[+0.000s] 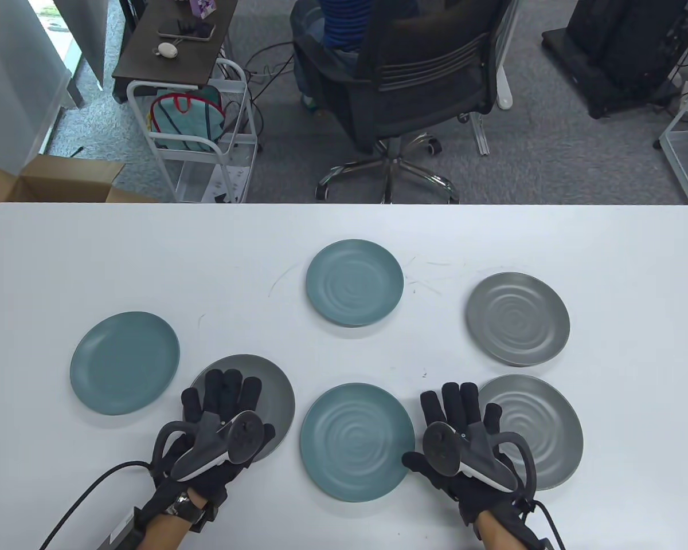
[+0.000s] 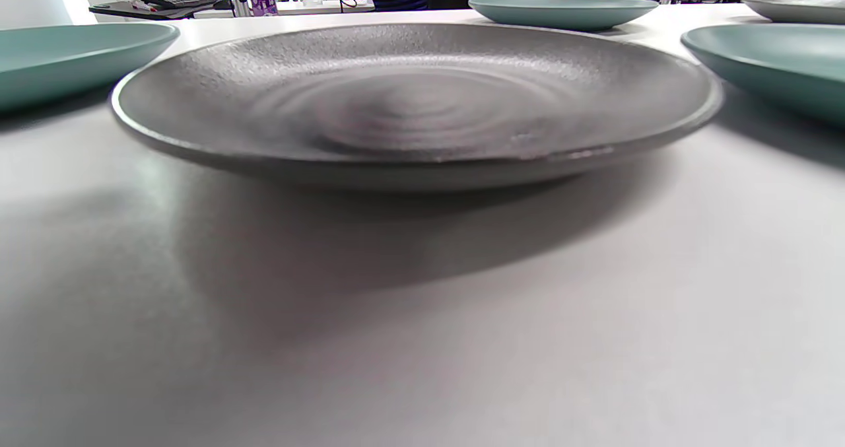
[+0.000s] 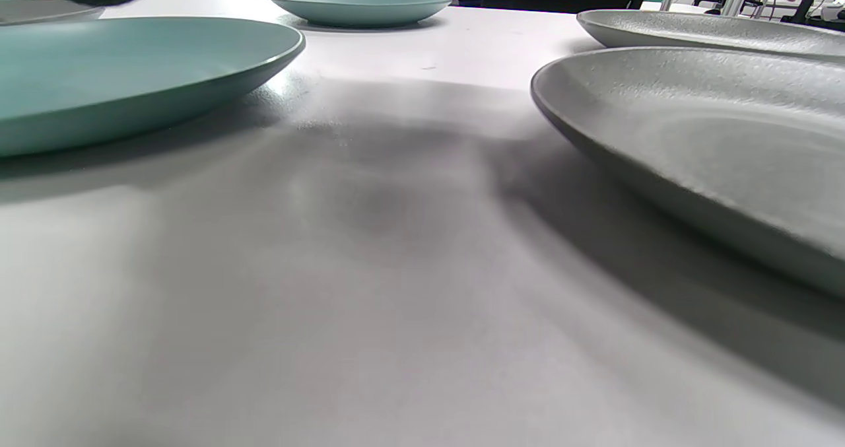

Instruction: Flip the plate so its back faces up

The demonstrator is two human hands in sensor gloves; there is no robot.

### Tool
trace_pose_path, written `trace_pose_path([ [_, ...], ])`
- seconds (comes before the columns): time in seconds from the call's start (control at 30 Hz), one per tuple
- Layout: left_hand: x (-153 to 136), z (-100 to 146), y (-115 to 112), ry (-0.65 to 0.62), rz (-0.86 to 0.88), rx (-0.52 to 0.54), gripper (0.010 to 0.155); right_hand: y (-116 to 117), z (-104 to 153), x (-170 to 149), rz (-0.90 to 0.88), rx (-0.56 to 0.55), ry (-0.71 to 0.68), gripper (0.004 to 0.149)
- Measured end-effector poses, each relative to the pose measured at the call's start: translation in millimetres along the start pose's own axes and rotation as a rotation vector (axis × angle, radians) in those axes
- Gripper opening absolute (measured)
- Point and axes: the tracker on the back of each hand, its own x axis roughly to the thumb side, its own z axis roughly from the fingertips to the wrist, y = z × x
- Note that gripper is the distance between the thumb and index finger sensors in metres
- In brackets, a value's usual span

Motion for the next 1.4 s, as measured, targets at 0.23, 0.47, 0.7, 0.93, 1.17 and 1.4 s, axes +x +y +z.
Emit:
trace_pose_path([
  [0.23,-8.9,-3.6,12.9,0.033,0.031,0.021,0.083,0.3,0.3,-0.4,-0.01,-0.007,-0.007,0.097],
  [0.47,-38.3,-11.2,36.4,0.107,0.063,0.049,0.082,0.6,0.6,-0.4,-0.017,-0.009,-0.011,0.097],
  [0.7,-83.7,-22.7,51.8,0.235,0.094,0.056,0.082,1.0,0.8,-0.2,-0.019,-0.004,-0.015,0.097],
  [0.93,-117.1,-33.1,42.8,0.338,0.11,0.0,0.082,1.1,1.2,0.2,-0.022,-0.005,-0.021,0.097],
  [1.17,-134.5,-40.8,24.5,0.399,0.11,-0.071,0.082,1.0,1.5,0.0,-0.025,-0.005,-0.022,0.097],
  [1.4,-143.2,-46.3,7.8,0.437,0.117,-0.131,0.082,1.2,1.8,0.5,-0.026,-0.003,-0.025,0.097],
])
